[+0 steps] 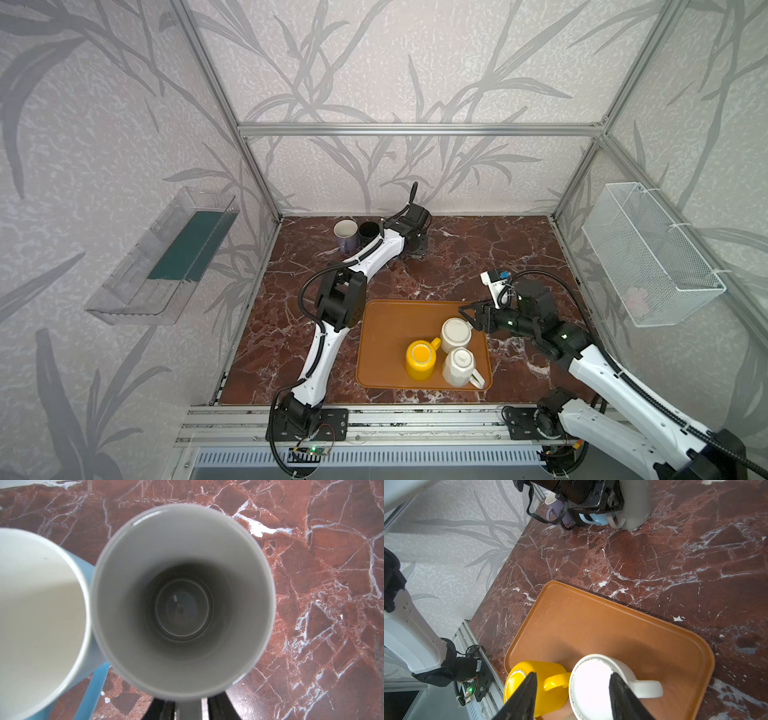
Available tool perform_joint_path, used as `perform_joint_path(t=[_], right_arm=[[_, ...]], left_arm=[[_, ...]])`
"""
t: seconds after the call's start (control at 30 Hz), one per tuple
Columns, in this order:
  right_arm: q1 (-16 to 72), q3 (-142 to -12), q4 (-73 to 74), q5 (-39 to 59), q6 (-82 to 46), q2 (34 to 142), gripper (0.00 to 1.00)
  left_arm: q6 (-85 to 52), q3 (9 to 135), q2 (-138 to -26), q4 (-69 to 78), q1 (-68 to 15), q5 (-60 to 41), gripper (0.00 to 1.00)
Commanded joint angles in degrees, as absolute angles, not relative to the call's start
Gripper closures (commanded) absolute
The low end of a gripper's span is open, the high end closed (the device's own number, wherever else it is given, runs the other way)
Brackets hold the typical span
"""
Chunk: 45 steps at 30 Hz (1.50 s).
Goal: Turn the mug right side up
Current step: 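Lower the grey mug upright beside the light blue mug with the left gripper, then open the left gripper off the grey mug while the right gripper nears the tray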
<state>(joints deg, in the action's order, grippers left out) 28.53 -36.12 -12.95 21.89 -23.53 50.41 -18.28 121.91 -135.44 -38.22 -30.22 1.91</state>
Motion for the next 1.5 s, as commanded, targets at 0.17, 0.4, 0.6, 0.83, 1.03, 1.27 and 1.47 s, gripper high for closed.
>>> perform_joint_path(t=[0.17, 0.4, 0.6, 0.83, 1.03, 1.27, 1.47], right_arm=[[28.9, -36.5, -13.4, 21.4, -23.1, 50.0, 0.43], [29.0, -37.3, -14.6, 21.5, -21.6, 51.0, 0.43], [29.9, -38.3, -15.4, 21.5, -20.5, 51.5, 0.43], [34.3, -41.1, -20.0, 16.8, -17.3, 54.2, 0.4], [36.7, -41.4, -24.0, 13.8, -16.4, 55.0, 0.39], [38.9, -42.6, -31.0, 11.6, -14.7, 53.4, 0.37], [43.5, -45.3, -35.1, 10.7, -12.5, 53.8, 0.36]], left_arm=[[-18.2, 124.1, -134.4, -39.2, -30.1, 3.2, 0.53], [-18.1, 122.6, -132.0, -38.5, -30.1, 2.0, 0.28], [-17.9, 118.8, -127.6, -36.9, -30.1, 2.0, 0.24], [-17.6, 111.5, -120.0, -33.7, -30.1, 2.2, 0.22], [-17.8, 101.1, -110.4, -29.4, -30.5, 1.4, 0.22], [-18.8, 90.6, -101.8, -25.8, -30.7, 1.8, 0.23], [-19.8, 83.8, -97.1, -23.2, -31.0, 1.4, 0.23]])
